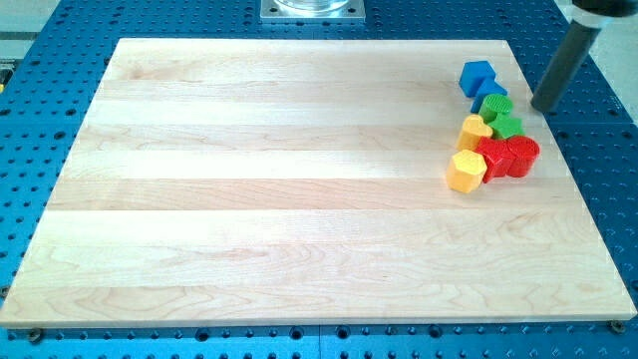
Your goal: Slide the blue cube above the green circle
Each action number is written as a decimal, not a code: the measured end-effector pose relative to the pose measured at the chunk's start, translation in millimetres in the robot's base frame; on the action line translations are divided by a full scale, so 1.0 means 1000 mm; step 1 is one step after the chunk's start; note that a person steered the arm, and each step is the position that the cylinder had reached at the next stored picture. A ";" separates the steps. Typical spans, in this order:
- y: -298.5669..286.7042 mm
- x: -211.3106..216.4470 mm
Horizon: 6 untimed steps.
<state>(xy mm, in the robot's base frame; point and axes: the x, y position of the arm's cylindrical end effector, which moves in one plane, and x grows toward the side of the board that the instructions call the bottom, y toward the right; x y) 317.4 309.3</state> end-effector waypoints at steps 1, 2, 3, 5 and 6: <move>0.000 -0.092; -0.012 -0.121; -0.051 -0.115; -0.101 -0.055; -0.091 -0.058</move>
